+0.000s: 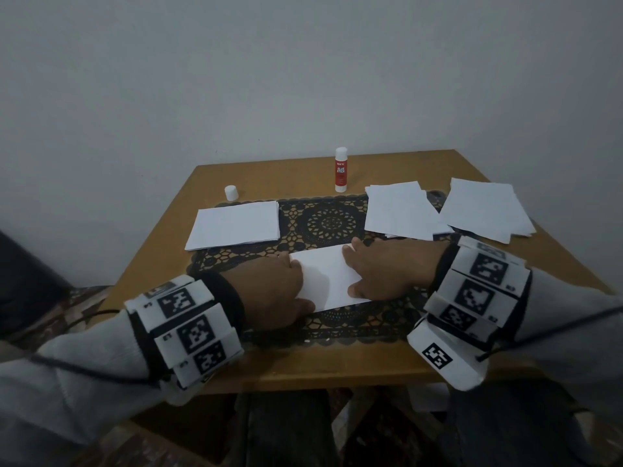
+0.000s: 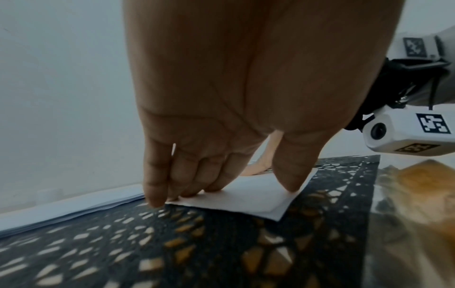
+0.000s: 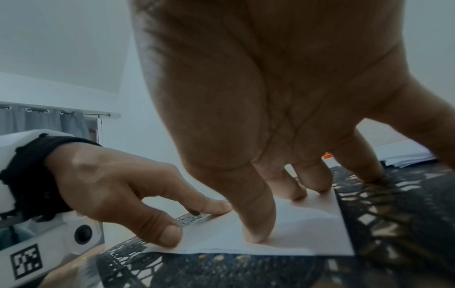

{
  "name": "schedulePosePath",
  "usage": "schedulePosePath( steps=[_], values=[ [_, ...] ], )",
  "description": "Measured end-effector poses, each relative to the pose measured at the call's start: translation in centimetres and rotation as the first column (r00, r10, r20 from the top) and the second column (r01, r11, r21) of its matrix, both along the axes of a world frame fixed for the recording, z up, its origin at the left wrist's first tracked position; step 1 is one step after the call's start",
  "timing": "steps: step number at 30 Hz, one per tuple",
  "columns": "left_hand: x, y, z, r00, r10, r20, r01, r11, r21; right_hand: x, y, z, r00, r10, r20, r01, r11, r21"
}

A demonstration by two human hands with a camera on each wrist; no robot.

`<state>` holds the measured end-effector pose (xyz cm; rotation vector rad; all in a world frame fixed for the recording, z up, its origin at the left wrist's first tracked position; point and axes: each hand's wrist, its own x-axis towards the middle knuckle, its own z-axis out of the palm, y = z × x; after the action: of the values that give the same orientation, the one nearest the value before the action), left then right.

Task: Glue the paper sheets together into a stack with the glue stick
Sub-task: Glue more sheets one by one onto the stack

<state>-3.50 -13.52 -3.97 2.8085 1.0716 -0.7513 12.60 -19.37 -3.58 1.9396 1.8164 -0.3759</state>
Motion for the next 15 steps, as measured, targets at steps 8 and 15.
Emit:
schedulePosePath(
  steps=[8, 15],
  values=[
    [-1.0, 1.6, -0.2, 0.976, 0.004, 0.216, -0.014, 0.999, 0.044, 0.1, -0.1, -0.4, 0.999, 0.006, -0.035, -0.003, 0.998, 0.058],
    [-0.6, 2.7, -0.6, 0.960, 0.078, 0.267, -0.099, 0.993, 0.065, 0.5, -0.2, -0.5, 0.997, 0.021, -0.070, -0.013, 0.994, 0.113]
  ],
)
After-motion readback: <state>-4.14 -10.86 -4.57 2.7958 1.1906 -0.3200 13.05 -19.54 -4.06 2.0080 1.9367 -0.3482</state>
